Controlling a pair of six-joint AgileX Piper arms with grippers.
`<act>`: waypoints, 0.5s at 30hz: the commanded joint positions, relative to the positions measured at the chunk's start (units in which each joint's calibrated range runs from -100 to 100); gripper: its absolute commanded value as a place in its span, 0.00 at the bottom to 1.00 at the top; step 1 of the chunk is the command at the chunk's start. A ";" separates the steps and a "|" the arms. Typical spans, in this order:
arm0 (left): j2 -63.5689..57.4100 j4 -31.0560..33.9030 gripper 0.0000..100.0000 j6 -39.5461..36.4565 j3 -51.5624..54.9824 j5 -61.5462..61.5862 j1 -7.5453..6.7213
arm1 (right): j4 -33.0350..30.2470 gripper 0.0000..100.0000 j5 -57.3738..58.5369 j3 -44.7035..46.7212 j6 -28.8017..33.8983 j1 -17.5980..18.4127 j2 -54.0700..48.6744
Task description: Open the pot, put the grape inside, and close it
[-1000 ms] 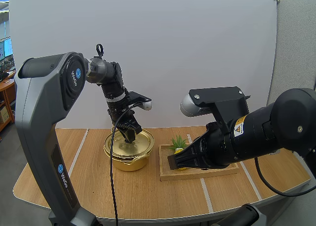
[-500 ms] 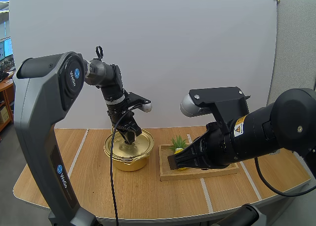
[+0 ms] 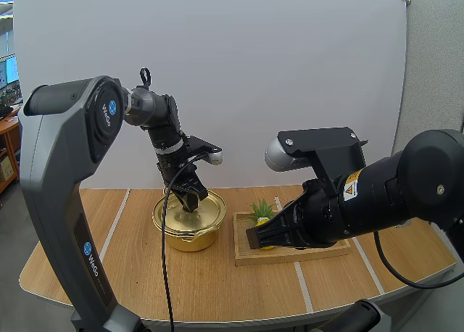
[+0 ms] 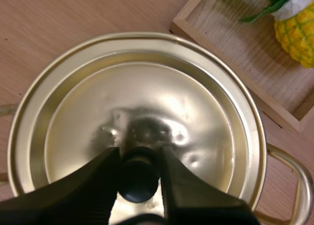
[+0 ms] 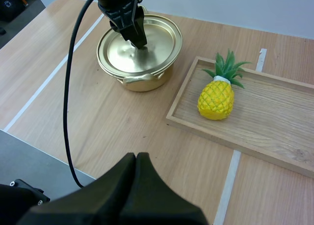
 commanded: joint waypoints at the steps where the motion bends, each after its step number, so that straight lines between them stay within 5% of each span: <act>1: 0.38 -1.14 1.00 -0.29 0.64 1.88 0.02 | 0.66 0.00 0.00 0.12 -0.37 -0.28 -0.56; 15: -7.30 -0.76 1.00 -0.92 0.52 5.03 0.02 | 1.55 0.00 0.00 0.12 -0.37 -0.28 -0.56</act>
